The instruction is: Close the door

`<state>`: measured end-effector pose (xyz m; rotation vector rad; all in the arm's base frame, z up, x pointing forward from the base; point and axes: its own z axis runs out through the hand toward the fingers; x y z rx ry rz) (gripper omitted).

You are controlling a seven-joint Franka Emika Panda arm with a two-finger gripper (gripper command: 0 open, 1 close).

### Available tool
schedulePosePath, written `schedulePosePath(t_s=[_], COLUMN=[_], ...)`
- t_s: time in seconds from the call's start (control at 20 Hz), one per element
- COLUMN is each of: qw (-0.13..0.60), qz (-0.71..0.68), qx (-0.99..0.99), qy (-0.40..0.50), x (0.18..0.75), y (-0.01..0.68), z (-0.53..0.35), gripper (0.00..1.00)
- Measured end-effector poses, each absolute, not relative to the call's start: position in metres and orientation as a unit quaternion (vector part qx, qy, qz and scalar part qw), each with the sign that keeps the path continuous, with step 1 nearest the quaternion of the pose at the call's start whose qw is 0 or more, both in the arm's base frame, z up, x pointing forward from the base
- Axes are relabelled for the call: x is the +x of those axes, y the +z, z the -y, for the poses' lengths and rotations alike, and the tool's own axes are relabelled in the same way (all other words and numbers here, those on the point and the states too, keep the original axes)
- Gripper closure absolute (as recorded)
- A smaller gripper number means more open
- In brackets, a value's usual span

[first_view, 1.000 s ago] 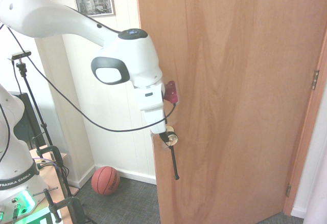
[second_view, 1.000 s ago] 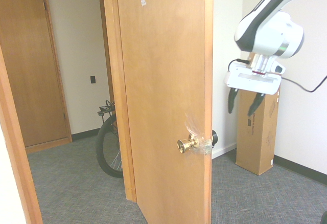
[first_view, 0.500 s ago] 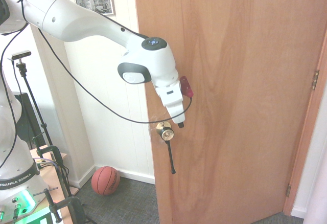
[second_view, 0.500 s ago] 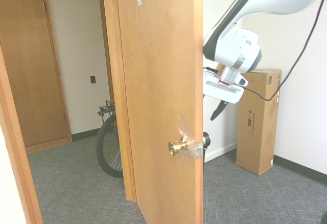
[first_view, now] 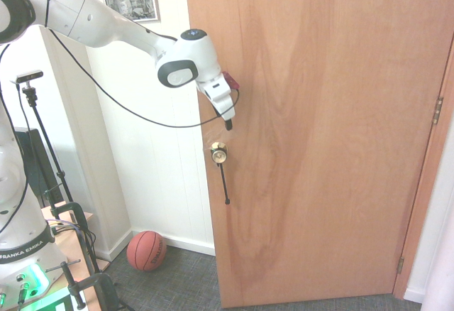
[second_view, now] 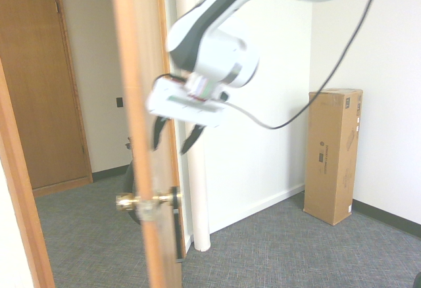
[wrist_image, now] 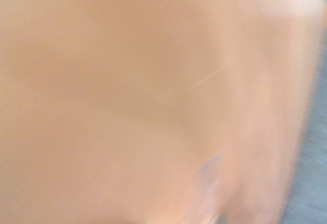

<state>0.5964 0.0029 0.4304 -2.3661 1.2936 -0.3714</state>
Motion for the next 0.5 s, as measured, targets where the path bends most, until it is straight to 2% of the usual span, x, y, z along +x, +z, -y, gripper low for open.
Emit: schedulePosePath(t_s=[0.1, 0.25, 0.5], qw=[0.203, 0.188, 0.167], qz=[-0.461, -0.454, -0.419], qx=[-0.854, -0.857, -0.870], qy=[-0.132, -0.155, -0.199], x=[0.614, 0.617, 0.581], y=[0.429, 0.422, 0.426], z=[-0.034, -0.036, -0.021], gripper=[0.00, 0.00, 0.00])
